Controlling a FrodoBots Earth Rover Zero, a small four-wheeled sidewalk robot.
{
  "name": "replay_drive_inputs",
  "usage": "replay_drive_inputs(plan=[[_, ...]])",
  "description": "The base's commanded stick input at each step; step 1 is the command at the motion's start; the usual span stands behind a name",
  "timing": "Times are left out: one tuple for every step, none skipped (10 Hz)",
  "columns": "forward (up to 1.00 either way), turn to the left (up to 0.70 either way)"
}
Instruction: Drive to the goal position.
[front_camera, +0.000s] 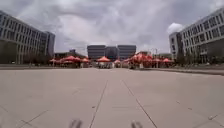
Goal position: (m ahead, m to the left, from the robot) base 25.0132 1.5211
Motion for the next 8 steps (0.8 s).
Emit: replay_drive_inputs(plan=[[0.85,-0.02],[0.85,-0.02],[0.85,-0.02],[0.85,-0.02],[0.85,-0.02],[0.85,-0.02],[0.85,-0.02],[0.85,-0.02]])
